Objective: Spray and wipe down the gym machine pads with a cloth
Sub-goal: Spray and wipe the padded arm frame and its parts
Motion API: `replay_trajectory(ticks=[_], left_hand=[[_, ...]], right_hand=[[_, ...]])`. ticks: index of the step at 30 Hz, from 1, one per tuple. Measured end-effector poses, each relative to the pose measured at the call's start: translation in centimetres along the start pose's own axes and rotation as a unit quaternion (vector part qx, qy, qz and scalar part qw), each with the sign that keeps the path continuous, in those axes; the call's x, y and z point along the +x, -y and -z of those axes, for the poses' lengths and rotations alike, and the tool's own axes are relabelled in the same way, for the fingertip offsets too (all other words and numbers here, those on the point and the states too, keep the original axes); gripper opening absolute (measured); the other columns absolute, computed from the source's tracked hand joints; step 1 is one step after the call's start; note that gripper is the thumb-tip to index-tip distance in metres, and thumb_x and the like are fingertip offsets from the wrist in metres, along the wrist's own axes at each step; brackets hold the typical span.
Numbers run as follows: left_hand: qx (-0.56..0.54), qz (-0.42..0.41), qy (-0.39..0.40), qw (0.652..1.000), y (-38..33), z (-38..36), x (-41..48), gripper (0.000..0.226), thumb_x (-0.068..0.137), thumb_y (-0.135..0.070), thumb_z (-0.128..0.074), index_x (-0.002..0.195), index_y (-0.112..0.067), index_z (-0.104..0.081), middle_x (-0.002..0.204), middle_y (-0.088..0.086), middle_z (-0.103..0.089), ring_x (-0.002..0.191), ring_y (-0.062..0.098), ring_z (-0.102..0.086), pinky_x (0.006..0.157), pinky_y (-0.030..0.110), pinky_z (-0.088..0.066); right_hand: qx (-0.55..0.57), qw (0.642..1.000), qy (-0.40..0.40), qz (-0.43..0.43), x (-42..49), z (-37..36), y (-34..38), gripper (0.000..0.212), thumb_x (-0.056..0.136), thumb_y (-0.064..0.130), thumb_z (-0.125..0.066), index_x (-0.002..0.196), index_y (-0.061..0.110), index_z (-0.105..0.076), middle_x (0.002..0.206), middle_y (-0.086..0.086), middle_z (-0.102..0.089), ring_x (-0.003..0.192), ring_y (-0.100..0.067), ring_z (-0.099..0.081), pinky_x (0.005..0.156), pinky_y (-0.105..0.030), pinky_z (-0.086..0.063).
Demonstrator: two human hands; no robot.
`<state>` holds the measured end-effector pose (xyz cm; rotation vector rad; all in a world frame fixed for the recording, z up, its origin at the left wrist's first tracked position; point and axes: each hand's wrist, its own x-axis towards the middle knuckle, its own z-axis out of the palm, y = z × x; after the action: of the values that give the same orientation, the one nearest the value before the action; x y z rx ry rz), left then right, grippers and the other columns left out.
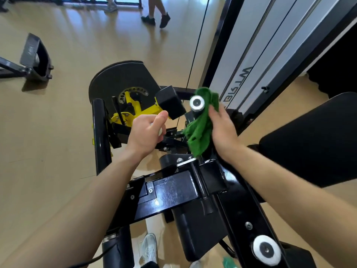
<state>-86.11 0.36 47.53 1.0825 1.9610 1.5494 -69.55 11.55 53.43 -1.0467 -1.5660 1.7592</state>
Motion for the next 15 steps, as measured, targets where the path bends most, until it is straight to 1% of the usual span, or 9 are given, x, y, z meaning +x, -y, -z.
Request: replay_trajectory(ticks=[1,2,4,6,8,10,13,14,15], left_hand=[[-0.009,0.006,-0.002,1.000,-0.1,-0.2,0.2,0.077,0.091,-0.064,-0.041,0.054,0.000,-0.063,0.046,0.004,-0.059,0.046,0.011,-0.056,0.061,0.022,-0.046],[-0.017,0.013,-0.007,1.000,-0.2,-0.4,0.3,0.078,0.092,-0.064,-0.041,0.054,0.000,-0.063,0.045,0.003,-0.058,0.045,0.010,-0.055,0.062,0.022,-0.047],[-0.027,0.022,-0.024,0.999,-0.4,-0.8,0.4,0.074,0.097,-0.058,-0.044,0.051,-0.002,-0.059,0.042,-0.001,-0.056,0.043,0.008,-0.053,0.059,0.019,-0.048],[-0.041,0.018,-0.042,0.998,-0.2,-1.2,0.4,0.068,0.105,-0.045,-0.047,0.046,-0.010,-0.050,0.039,-0.005,-0.052,0.040,0.005,-0.050,0.053,0.018,-0.044],[-0.053,0.021,-0.040,0.998,0.0,-1.2,0.3,0.070,0.103,-0.047,-0.046,0.046,-0.007,-0.051,0.040,-0.003,-0.053,0.041,0.008,-0.051,0.053,0.020,-0.045],[-0.050,0.025,-0.023,0.998,0.1,-0.8,0.2,0.078,0.095,-0.060,-0.043,0.052,0.004,-0.059,0.042,0.003,-0.056,0.044,0.015,-0.055,0.057,0.024,-0.048],[-0.038,0.022,-0.024,0.999,0.5,0.1,0.1,0.079,0.092,-0.064,-0.041,0.054,0.001,-0.063,0.046,0.010,-0.059,0.048,0.020,-0.057,0.061,0.030,-0.049],[-0.038,0.020,-0.027,0.999,0.6,0.4,0.1,0.079,0.093,-0.063,-0.041,0.053,0.000,-0.063,0.047,0.012,-0.059,0.048,0.021,-0.057,0.062,0.031,-0.048],[-0.038,0.017,-0.027,0.999,0.6,0.6,0.1,0.079,0.094,-0.063,-0.041,0.053,0.000,-0.063,0.047,0.011,-0.059,0.048,0.021,-0.057,0.063,0.031,-0.048]], right_hand=[[0.011,0.999,-0.037,-0.012,-1.0,-0.4,-0.7,0.024,0.108,0.023,-0.041,0.108,0.025,-0.065,0.103,-0.005,-0.073,0.098,-0.020,-0.071,0.090,-0.037,-0.056],[0.045,0.995,-0.078,-0.039,-1.5,-1.0,-1.0,0.025,0.109,0.022,-0.040,0.111,0.022,-0.065,0.109,-0.009,-0.072,0.104,-0.026,-0.070,0.092,-0.042,-0.057],[0.144,0.971,-0.140,-0.132,-1.2,-2.8,-0.3,0.028,0.108,0.016,-0.037,0.117,0.012,-0.063,0.112,-0.016,-0.071,0.102,-0.033,-0.069,0.087,-0.049,-0.057],[0.259,0.929,-0.158,-0.211,-0.4,-4.7,0.9,0.034,0.107,0.013,-0.034,0.122,0.003,-0.062,0.117,-0.022,-0.069,0.101,-0.036,-0.067,0.080,-0.048,-0.056],[0.295,0.903,-0.169,-0.261,0.6,-5.3,2.0,0.039,0.105,0.018,-0.030,0.120,0.006,-0.064,0.120,-0.021,-0.068,0.100,-0.035,-0.066,0.078,-0.046,-0.054],[0.269,0.910,-0.136,-0.285,1.2,-4.8,2.9,0.047,0.105,0.026,-0.023,0.116,0.008,-0.065,0.109,-0.017,-0.071,0.091,-0.031,-0.067,0.073,-0.040,-0.054],[0.187,0.938,-0.081,-0.278,0.8,-3.9,4.1,0.050,0.106,0.024,-0.019,0.095,0.004,-0.064,0.068,-0.012,-0.069,0.058,-0.024,-0.066,0.049,-0.026,-0.053],[0.173,0.945,-0.067,-0.268,0.4,-3.5,4.6,0.048,0.106,0.021,-0.020,0.087,0.003,-0.061,0.059,-0.011,-0.066,0.049,-0.022,-0.065,0.045,-0.024,-0.052],[0.167,0.951,-0.054,-0.253,-0.2,-3.1,5.1,0.046,0.106,0.020,-0.022,0.084,0.003,-0.058,0.056,-0.010,-0.064,0.046,-0.021,-0.064,0.045,-0.024,-0.053]])
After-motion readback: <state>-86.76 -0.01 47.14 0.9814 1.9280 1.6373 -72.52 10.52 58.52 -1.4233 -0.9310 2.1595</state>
